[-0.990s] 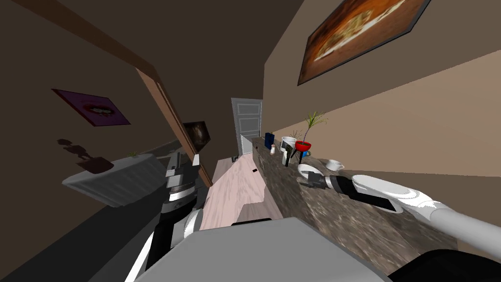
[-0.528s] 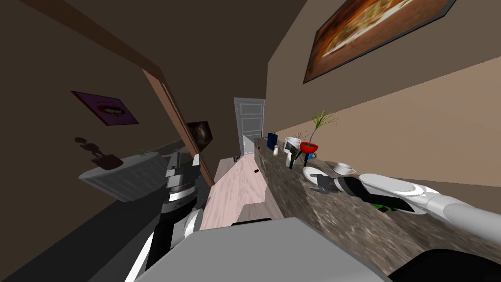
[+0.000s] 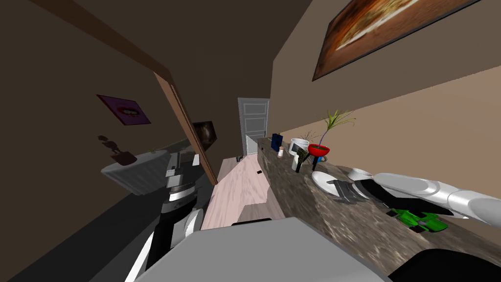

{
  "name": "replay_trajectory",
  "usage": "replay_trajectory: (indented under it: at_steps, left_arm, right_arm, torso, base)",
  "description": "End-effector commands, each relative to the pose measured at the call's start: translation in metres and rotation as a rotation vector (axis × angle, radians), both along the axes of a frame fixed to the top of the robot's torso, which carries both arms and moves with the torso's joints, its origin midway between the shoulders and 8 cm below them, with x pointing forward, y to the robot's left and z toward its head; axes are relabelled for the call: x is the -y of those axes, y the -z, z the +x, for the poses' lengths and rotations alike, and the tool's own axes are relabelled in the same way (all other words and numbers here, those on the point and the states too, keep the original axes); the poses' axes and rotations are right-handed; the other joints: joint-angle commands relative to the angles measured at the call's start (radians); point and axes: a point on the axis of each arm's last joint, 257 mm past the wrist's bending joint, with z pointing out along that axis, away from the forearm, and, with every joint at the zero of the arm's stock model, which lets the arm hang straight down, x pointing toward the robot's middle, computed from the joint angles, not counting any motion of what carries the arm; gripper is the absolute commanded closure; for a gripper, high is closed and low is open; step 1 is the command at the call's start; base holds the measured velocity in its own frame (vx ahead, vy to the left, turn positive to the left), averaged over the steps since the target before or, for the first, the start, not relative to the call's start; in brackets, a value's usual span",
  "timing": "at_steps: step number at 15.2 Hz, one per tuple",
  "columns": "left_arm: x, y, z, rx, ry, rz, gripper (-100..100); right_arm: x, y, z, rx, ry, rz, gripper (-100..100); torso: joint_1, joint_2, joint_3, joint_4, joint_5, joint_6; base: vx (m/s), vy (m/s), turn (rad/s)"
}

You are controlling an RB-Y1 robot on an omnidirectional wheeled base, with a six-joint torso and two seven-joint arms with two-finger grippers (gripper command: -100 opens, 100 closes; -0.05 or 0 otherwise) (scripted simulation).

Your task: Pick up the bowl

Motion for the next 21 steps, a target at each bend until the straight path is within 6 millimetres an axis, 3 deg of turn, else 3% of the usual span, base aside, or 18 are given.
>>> replay_trajectory:
  at_steps: [1, 2, 3, 6, 7, 8, 11, 12, 13, 17, 18, 20, 21]
  left_arm:
    - [0.0, 0.0, 0.0, 0.0, 0.0, 0.0, 0]
    - [0.0, 0.0, 0.0, 0.0, 0.0, 0.0, 0]
    - [0.0, 0.0, 0.0, 0.0, 0.0, 0.0, 0]
    - [0.0, 0.0, 0.0, 0.0, 0.0, 0.0, 0]
    - [0.0, 0.0, 0.0, 0.0, 0.0, 0.0, 0]
    - [0.0, 0.0, 0.0, 0.0, 0.0, 0.0, 0]
    - [0.0, 0.0, 0.0, 0.0, 0.0, 0.0, 0]
    - [0.0, 0.0, 0.0, 0.0, 0.0, 0.0, 0]
    - [0.0, 0.0, 0.0, 0.0, 0.0, 0.0, 0]
    - [0.0, 0.0, 0.0, 0.0, 0.0, 0.0, 0]
    - [0.0, 0.0, 0.0, 0.0, 0.0, 0.0, 0]
    - [0.0, 0.0, 0.0, 0.0, 0.0, 0.0, 0]
    - [0.0, 0.0, 0.0, 0.0, 0.0, 0.0, 0]
  right_arm:
    - [0.013, 0.005, -0.017, -0.044, -0.008, -0.041, -100]
    - [0.013, 0.005, -0.017, -0.044, -0.008, -0.041, -100]
    - [0.033, 0.006, -0.039, -0.105, -0.015, -0.095, -100]
    - [0.05, 0.007, -0.059, -0.16, -0.019, -0.137, -100]
    - [0.043, 0.007, -0.05, -0.133, -0.018, -0.116, -100]
    - [0.046, 0.019, -0.062, -0.137, -0.004, -0.117, -100]
    - [0.046, 0.032, -0.073, -0.137, 0.009, -0.114, -100]
    - [0.046, 0.026, -0.069, -0.138, 0.002, -0.114, -100]
    - [0.046, 0.027, -0.07, -0.137, 0.003, -0.115, 100]
    - [0.045, 0.027, -0.07, -0.139, 0.004, -0.113, 100]
    - [0.045, 0.014, -0.058, -0.137, -0.01, -0.118, 100]
    - [0.045, 0.007, -0.052, -0.138, -0.018, -0.12, 100]
    - [0.045, 0.013, -0.057, -0.138, -0.011, -0.119, 100]
  torso:
    - [0.0, 0.0, 0.0, 0.0, 0.0, 0.0]
    - [0.0, 0.0, 0.0, 0.0, 0.0, 0.0]
    - [-0.001, 0.002, 0.001, 0.0, 0.0, 0.001]
    - [0.0, 0.002, 0.001, 0.001, 0.0, 0.0]
    - [0.0, 0.003, 0.001, 0.001, 0.0, 0.0]
    - [-0.001, 0.003, 0.002, 0.001, 0.0, 0.001]
    - [-0.004, 0.003, 0.002, 0.001, -0.001, 0.001]
    - [-0.005, 0.003, 0.002, 0.001, -0.002, 0.0]
    - [-0.004, 0.003, 0.002, 0.001, -0.001, 0.001]
    - [-0.003, 0.005, 0.003, 0.001, -0.001, 0.0]
    - [-0.003, 0.005, 0.003, 0.002, -0.001, 0.0]
    - [-0.001, 0.007, 0.004, 0.002, 0.001, 0.001]
    - [0.0, 0.008, 0.005, 0.003, 0.002, 0.001]
  base:
    - [0.051, 0.032, 0.088]
    - [0.03, 0.023, 0.014]
    - [0.028, 0.033, 0.072]
    - [0.031, 0.037, 0.074]
    - [0.017, 0.02, 0.015]
    - [0.02, -0.002, 0.09]
    - [0.034, -0.023, 0.094]
    - [0.019, -0.017, 0.029]
    - [0.007, -0.007, 0.002]
    - [0.0, 0.0, -0.004]
    - [-0.019, 0.015, -0.119]
    - [-0.039, 0.024, -0.119]
    - [-0.026, 0.012, -0.035]
